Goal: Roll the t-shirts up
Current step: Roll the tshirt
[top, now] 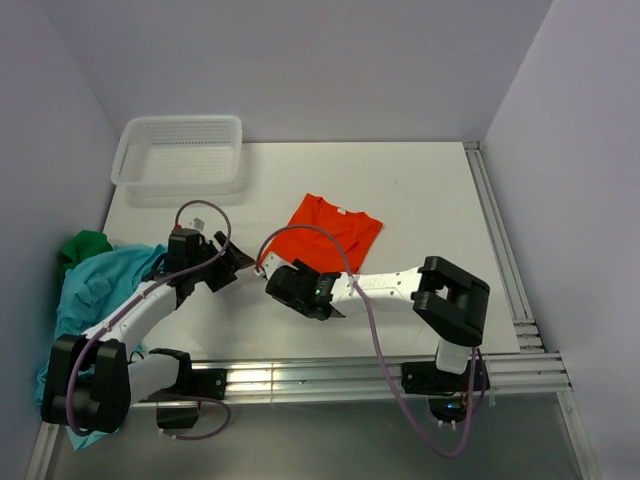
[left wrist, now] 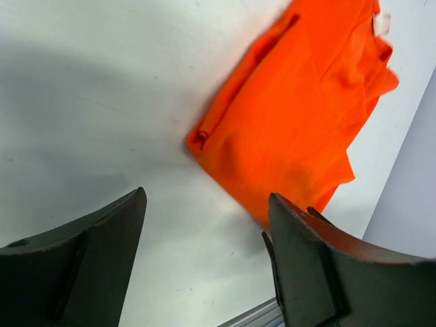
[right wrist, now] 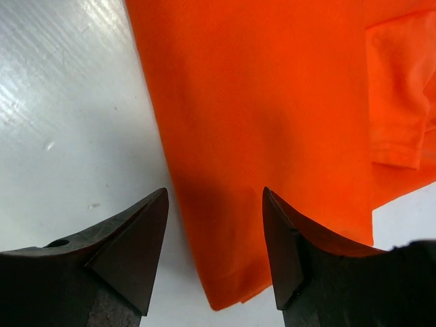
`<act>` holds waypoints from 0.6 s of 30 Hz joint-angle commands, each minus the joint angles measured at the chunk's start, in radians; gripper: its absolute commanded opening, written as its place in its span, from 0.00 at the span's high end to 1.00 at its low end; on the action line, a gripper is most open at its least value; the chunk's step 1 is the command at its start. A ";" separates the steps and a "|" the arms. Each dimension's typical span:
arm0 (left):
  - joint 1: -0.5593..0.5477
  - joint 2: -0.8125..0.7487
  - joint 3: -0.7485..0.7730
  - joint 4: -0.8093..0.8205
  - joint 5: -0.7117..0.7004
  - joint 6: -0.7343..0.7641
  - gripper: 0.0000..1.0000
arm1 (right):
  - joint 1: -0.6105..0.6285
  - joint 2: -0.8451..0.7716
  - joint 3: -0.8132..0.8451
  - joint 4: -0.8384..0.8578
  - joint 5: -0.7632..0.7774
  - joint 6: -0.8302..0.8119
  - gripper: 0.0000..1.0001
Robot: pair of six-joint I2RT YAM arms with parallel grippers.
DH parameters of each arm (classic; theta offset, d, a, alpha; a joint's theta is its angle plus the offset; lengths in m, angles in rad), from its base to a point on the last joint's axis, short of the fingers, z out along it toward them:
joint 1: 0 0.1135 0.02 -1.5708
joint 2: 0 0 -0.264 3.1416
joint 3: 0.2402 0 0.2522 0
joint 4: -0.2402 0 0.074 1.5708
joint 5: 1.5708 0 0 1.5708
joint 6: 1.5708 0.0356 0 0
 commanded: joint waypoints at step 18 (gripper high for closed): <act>0.145 -0.123 -0.069 0.006 0.085 -0.039 0.21 | 0.014 0.199 0.125 0.036 0.120 -0.071 0.88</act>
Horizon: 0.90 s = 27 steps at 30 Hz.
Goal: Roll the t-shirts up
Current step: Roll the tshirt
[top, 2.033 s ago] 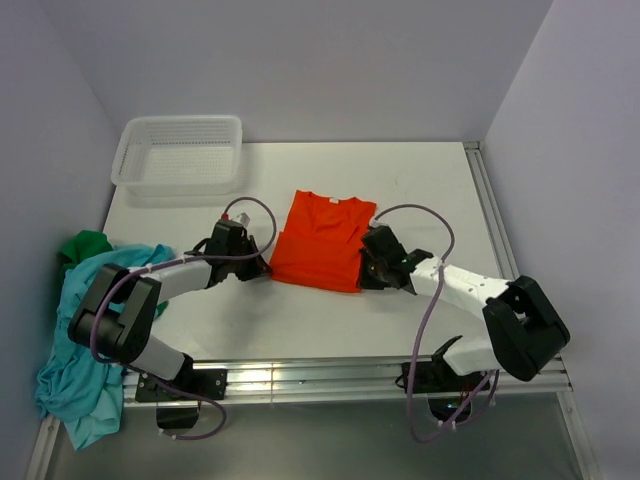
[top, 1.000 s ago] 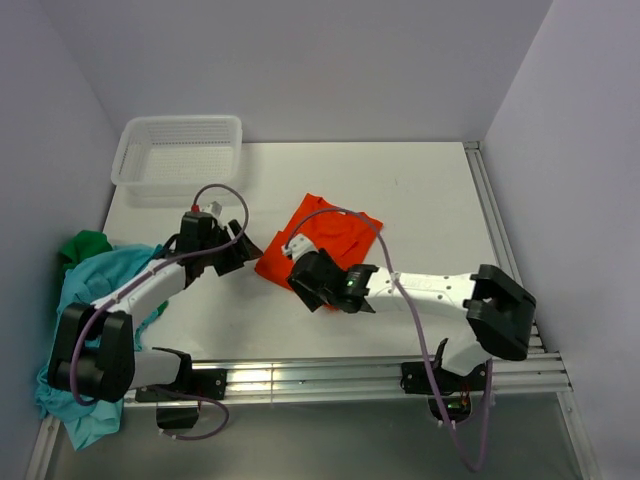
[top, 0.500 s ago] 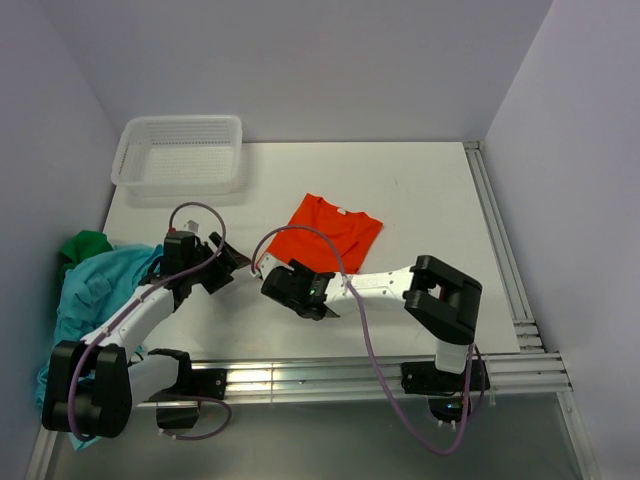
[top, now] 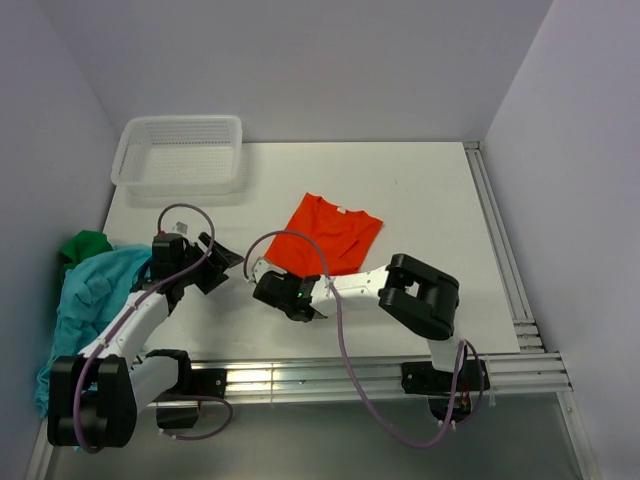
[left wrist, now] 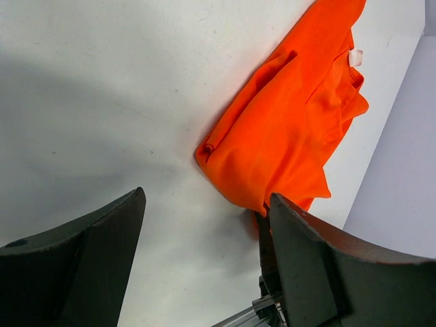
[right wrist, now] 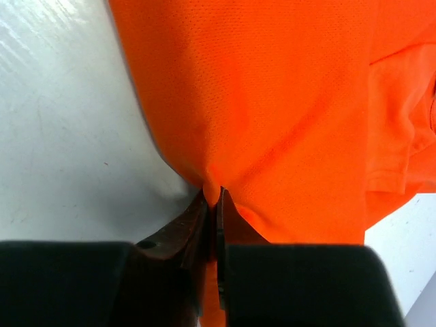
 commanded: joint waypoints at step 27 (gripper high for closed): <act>0.007 0.011 -0.125 0.232 0.047 -0.092 0.18 | 0.020 0.008 0.298 -0.181 -0.471 0.349 1.00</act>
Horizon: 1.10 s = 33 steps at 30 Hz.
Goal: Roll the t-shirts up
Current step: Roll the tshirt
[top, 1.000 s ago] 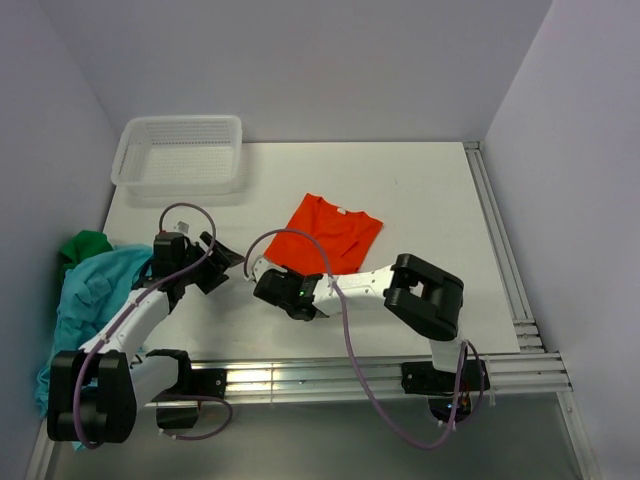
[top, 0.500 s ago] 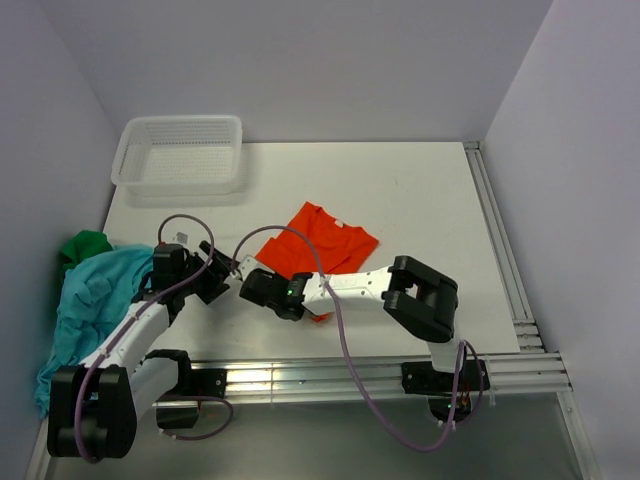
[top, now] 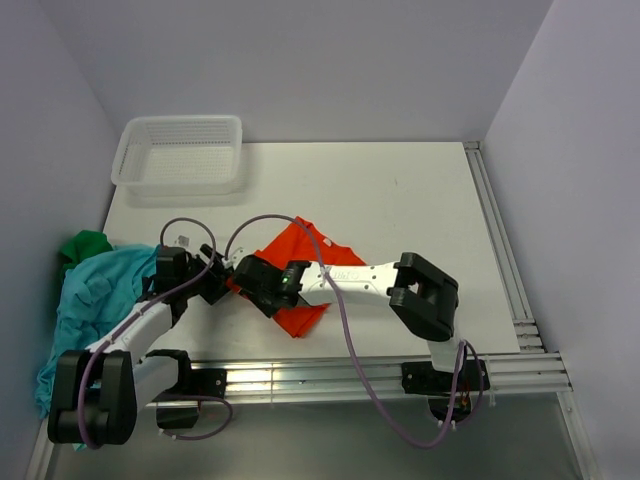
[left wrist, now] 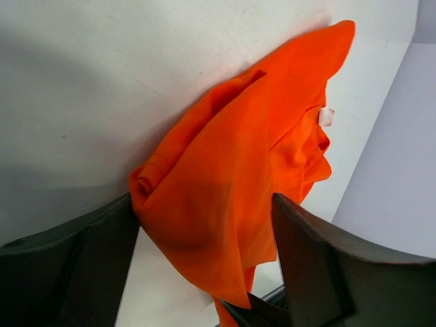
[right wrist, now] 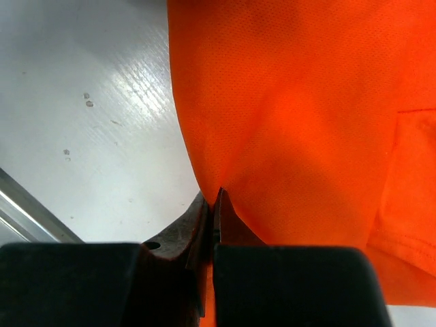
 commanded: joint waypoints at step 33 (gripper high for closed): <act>0.002 0.163 0.106 0.036 -0.038 0.008 0.18 | -0.075 0.000 0.021 0.069 -0.087 0.079 1.00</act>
